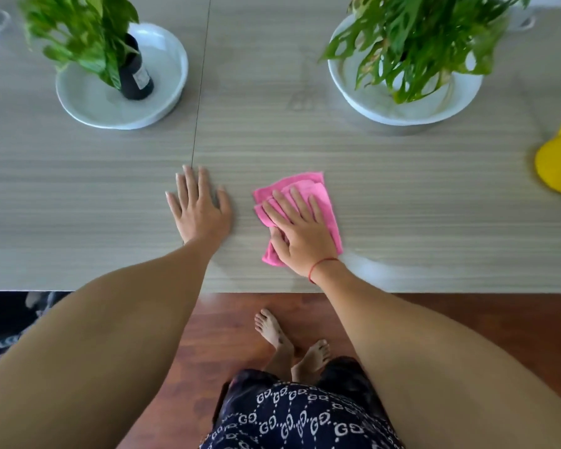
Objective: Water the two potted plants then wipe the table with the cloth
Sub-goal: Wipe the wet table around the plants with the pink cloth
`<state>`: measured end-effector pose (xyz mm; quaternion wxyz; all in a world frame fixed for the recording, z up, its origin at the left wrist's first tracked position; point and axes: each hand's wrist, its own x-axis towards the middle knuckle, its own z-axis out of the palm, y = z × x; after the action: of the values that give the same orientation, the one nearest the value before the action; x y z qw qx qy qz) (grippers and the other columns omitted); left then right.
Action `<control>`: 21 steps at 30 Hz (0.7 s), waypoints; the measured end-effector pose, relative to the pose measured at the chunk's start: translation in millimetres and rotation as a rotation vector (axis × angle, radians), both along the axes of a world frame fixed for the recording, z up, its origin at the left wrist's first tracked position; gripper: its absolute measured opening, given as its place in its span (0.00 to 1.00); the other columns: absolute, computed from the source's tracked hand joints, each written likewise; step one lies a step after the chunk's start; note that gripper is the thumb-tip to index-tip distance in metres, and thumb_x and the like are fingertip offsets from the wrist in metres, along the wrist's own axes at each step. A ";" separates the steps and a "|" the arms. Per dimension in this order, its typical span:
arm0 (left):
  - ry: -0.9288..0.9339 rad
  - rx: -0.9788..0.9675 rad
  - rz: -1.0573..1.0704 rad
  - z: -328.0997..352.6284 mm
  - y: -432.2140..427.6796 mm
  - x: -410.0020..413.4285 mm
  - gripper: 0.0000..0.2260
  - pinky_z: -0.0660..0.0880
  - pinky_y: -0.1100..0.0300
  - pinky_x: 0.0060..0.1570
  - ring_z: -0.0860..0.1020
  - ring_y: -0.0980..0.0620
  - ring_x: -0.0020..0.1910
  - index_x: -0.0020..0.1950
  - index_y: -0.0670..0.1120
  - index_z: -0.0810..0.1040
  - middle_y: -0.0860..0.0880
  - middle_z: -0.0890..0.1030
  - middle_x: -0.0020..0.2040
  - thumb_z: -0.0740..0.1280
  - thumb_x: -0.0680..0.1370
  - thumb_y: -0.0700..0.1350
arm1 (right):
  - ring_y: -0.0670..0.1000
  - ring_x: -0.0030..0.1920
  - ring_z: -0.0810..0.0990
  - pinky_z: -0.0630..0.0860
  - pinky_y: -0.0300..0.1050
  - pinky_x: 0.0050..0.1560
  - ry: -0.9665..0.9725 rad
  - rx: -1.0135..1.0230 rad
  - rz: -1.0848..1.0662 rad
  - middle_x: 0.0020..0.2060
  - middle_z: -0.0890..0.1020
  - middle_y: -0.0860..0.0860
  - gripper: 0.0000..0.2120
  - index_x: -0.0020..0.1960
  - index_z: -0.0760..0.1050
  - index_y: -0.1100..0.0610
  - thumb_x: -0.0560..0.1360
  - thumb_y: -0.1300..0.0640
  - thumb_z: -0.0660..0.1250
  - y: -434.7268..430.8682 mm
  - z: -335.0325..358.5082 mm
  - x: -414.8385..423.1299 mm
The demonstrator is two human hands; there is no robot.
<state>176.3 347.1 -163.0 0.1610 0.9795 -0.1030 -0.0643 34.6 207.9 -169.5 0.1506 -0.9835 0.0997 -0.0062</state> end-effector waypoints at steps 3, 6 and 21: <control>0.010 0.001 0.047 9.2 -20.1 -2.9 0.26 0.38 0.45 0.75 0.44 0.48 0.79 0.79 0.45 0.55 0.45 0.48 0.80 0.54 0.81 0.47 | 0.53 0.77 0.56 0.44 0.54 0.76 0.014 0.009 -0.075 0.74 0.64 0.46 0.24 0.74 0.63 0.47 0.78 0.48 0.50 -19.5 2.1 -23.6; -0.032 -0.033 -0.084 15.2 -63.9 -9.8 0.26 0.38 0.46 0.75 0.44 0.48 0.79 0.78 0.43 0.55 0.43 0.49 0.80 0.54 0.81 0.47 | 0.52 0.78 0.51 0.41 0.53 0.76 0.055 0.019 -0.207 0.76 0.59 0.45 0.26 0.75 0.58 0.46 0.78 0.47 0.47 -45.1 6.7 -52.4; 0.009 -0.144 -0.352 8.5 -240.0 -69.0 0.24 0.42 0.49 0.75 0.47 0.47 0.79 0.77 0.42 0.59 0.43 0.53 0.79 0.54 0.82 0.49 | 0.53 0.77 0.55 0.49 0.57 0.76 0.076 -0.015 -0.686 0.76 0.59 0.45 0.26 0.76 0.56 0.44 0.78 0.45 0.44 -171.5 4.0 -97.5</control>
<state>107.2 107.2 -154.5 0.2175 0.9320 -0.2762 -0.0883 -62.9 36.4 -165.5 0.1287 -0.8934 0.4299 -0.0207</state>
